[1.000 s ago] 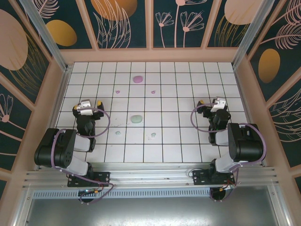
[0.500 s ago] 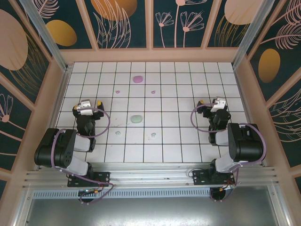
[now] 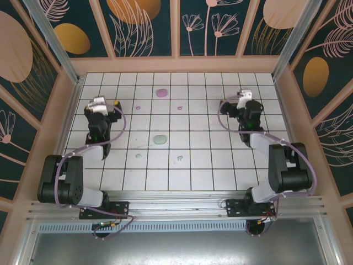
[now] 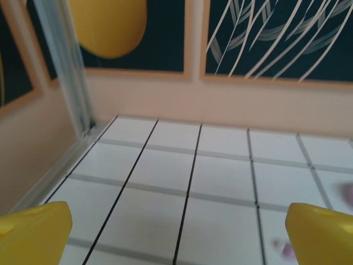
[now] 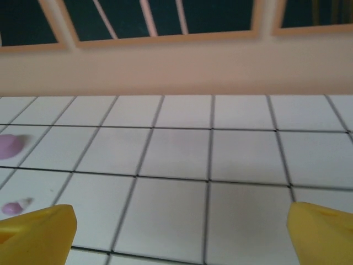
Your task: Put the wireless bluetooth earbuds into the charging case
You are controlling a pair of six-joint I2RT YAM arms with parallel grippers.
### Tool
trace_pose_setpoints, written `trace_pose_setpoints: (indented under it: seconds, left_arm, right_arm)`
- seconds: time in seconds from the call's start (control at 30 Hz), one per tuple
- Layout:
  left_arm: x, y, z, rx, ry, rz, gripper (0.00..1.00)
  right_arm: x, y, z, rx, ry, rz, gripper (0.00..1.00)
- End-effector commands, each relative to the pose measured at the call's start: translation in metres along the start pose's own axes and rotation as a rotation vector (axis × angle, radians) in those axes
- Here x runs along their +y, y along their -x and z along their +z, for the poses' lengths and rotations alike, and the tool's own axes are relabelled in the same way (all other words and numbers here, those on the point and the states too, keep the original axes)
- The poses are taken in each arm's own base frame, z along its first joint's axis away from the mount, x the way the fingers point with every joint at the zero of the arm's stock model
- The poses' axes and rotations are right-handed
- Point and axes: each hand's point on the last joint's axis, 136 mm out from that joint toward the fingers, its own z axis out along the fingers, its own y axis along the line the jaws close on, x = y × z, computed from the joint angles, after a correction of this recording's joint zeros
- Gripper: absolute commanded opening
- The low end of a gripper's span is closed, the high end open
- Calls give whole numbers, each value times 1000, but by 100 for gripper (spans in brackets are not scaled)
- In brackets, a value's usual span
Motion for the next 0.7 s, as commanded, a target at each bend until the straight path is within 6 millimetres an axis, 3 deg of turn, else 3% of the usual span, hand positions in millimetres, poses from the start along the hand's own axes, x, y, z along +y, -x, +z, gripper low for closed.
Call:
trace_pose_setpoints:
  seconds: [0.0,0.07,0.23,0.43,0.6,0.67]
  left_arm:
    - [-15,-14,13,163,-67,-52,99]
    - [-27,-10,29,209,-108,-102,97]
    - [-62,-21,70,358,-192,-247,88]
    - [-81,-66,94,514,-226,-330,84]
    - [-87,-86,102,570,-237,-344,84]
    - [-89,-90,104,581,-241,-351,84]
  right_arm:
    - [33,-18,35,178,66,-4,97]
    - [61,-17,66,246,108,-27,96]
    - [134,-23,132,368,188,-94,95]
    - [212,-29,199,424,222,-165,95]
    - [243,-21,226,366,188,-103,99]
    - [244,-26,230,349,183,-60,99]
